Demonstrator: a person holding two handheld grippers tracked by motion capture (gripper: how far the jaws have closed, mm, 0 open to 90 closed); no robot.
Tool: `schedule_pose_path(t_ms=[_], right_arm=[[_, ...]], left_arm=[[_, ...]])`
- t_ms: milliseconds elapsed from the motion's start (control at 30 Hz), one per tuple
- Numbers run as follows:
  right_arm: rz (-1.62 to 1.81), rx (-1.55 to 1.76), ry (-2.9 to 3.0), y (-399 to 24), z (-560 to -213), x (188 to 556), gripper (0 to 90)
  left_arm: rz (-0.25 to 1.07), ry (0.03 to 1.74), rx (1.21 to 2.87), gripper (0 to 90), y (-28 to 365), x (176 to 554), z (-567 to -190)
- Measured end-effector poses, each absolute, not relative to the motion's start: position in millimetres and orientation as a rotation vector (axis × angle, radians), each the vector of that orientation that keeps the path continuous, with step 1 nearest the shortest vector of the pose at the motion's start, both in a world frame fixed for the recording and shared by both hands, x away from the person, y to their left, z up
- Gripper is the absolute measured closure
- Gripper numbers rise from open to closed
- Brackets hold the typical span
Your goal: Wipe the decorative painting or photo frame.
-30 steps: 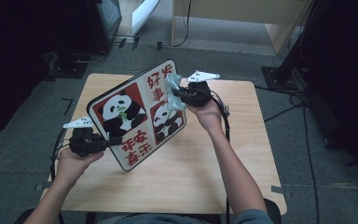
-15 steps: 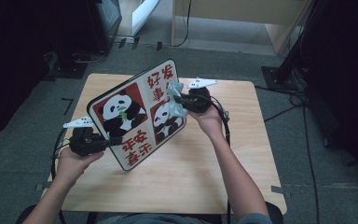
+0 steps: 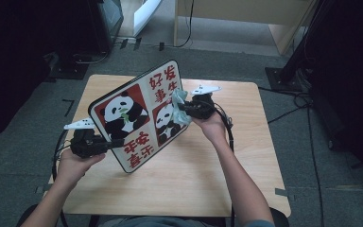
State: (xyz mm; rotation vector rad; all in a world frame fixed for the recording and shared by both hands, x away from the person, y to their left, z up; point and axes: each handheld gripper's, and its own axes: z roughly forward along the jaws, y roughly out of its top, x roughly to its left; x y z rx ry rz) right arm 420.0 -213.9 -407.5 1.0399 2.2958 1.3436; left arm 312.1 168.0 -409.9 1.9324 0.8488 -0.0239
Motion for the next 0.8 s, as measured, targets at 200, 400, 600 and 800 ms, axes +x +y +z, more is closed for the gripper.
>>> schedule_pose_path(t_ms=[200,400,600,800], right_arm=[[1.359,1.056,2.316,-217,-419,420,80.2],[1.351,1.084,2.339,-221,-429,420,80.1],[1.343,1.1,2.355,-224,-440,420,80.1],[1.328,1.154,2.379,-227,-453,419,80.1]], left_arm=[[-0.025,0.847,1.935,78.1,168,313,-410],[-0.029,0.846,1.933,78.0,168,314,-409],[-0.033,0.845,1.931,77.8,168,314,-410],[-0.039,0.844,1.932,77.7,168,315,-410]])
